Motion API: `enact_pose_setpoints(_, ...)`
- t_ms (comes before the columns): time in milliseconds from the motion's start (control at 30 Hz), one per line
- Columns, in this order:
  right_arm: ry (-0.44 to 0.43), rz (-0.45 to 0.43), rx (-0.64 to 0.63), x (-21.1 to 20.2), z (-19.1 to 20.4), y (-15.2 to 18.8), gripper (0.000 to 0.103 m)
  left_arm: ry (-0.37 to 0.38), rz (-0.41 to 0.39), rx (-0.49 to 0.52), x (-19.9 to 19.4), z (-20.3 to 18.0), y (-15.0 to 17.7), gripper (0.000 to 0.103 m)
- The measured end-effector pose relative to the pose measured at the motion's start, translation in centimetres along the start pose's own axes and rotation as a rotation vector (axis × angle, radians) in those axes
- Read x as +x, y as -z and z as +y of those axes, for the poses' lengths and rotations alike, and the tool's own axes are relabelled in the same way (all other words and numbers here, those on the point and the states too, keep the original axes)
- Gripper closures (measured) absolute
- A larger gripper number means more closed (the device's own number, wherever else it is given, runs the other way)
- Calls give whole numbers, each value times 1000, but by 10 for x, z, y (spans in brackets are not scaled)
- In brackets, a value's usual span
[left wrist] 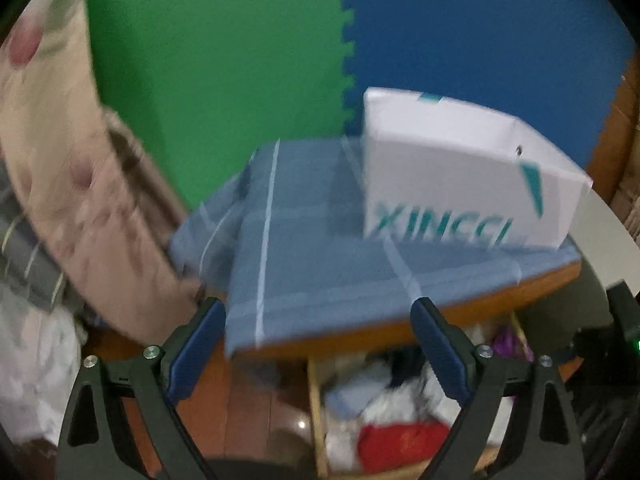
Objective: Take underwear out of drawer
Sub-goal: 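Withdraw the left gripper from the shoe box, then grasp the white bra in the drawer with the right gripper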
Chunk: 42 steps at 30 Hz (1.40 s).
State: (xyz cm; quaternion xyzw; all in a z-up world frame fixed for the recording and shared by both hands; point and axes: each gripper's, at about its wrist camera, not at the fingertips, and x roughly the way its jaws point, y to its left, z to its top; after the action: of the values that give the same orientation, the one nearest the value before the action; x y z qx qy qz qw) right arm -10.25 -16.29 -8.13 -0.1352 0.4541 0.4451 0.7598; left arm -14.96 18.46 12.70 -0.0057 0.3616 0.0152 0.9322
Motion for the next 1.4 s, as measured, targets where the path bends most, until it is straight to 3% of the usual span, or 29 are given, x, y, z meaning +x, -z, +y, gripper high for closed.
enact_pose_setpoints(167,-1,113,31,32,3,-6,8,33,5,-118,2,26,32,11)
enact_pose_setpoints(267,31,161,11,48,9,-9,8,51,-23,-152,0,32,36,2)
enact_pose_setpoints(633,118,342,22,99,11,-19,8,143,-6,-270,7,52,46,2)
enact_pose_setpoints(800,146,368,-8,112,14,-21,7,158,0,-301,8,55,47,2)
enact_pose_setpoints(867,117,362,17,113,10,-22,8,159,0,-314,8,56,48,2)
enact_pose_setpoints(933,112,355,20,111,7,-22,36,162,0,-321,9,56,48,2)
enact_pose_setpoints(967,104,367,19,112,6,-20,69,160,-1,-323,9,56,48,2)
enact_pose_setpoints(1000,86,380,43,116,2,-18,80,157,-3,-323,9,56,48,2)
enact_pose_setpoints(1100,129,360,14,112,6,-13,91,162,-9,-323,8,56,49,2)
enact_pose_setpoints(1200,132,296,-4,91,11,-14,91,160,-16,-329,7,56,51,2)
enact_pose_setpoints(1400,68,208,89,47,0,-17,91,159,-9,-354,8,59,52,2)
